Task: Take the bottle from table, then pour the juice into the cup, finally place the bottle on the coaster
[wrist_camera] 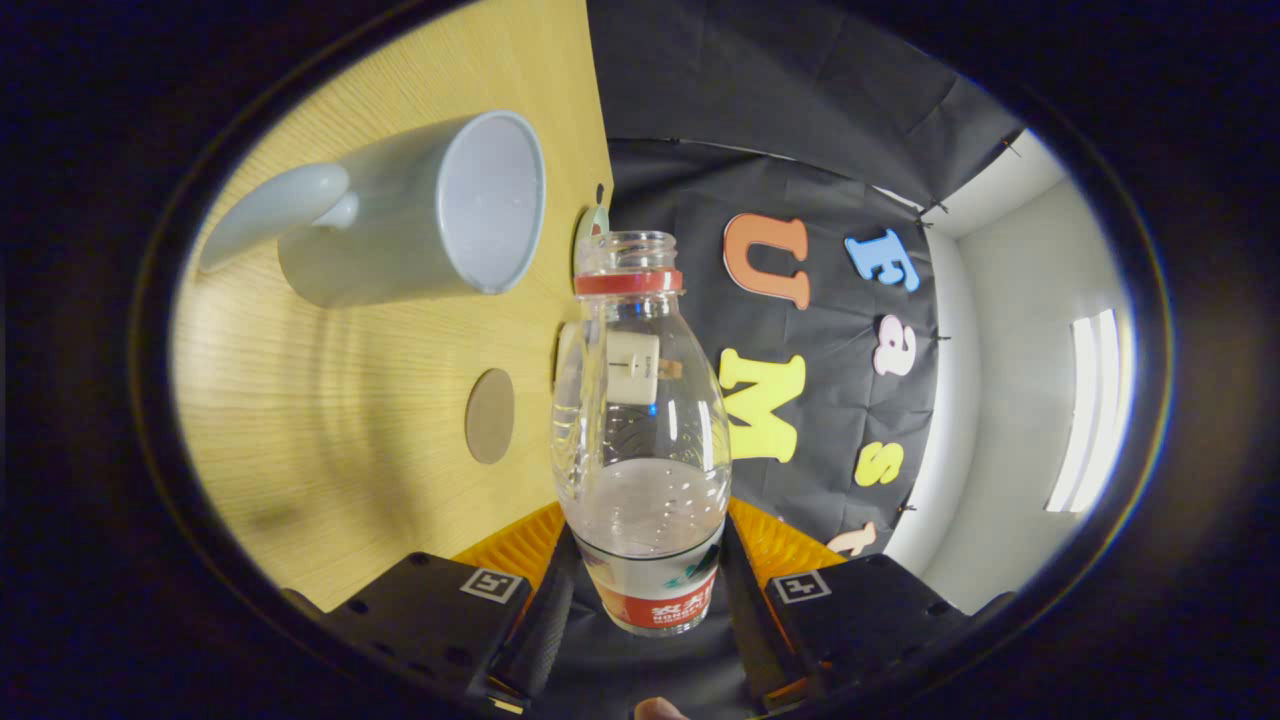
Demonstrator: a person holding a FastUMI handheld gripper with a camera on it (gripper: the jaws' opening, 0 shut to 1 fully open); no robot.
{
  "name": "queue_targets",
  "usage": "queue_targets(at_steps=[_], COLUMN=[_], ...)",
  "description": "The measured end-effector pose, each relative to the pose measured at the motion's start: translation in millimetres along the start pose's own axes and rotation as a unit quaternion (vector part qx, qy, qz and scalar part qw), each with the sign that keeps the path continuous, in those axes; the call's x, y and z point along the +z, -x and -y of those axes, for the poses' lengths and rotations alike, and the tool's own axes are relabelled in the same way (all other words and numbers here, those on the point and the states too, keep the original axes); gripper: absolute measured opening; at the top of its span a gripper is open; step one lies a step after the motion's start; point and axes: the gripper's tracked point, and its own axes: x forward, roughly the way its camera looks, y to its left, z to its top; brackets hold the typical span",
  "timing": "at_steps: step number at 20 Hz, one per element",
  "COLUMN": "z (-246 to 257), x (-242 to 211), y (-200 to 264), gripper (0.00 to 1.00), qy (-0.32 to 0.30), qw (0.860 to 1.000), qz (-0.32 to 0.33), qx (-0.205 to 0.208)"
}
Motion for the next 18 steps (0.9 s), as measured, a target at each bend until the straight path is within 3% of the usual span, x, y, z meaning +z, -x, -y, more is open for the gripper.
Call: queue_targets(at_steps=[18], z=[7.7], x=[3.2], y=[3.1], gripper=[0.76], qy=[0.036], qw=[0.999], qz=[0.006], qx=[0.008])
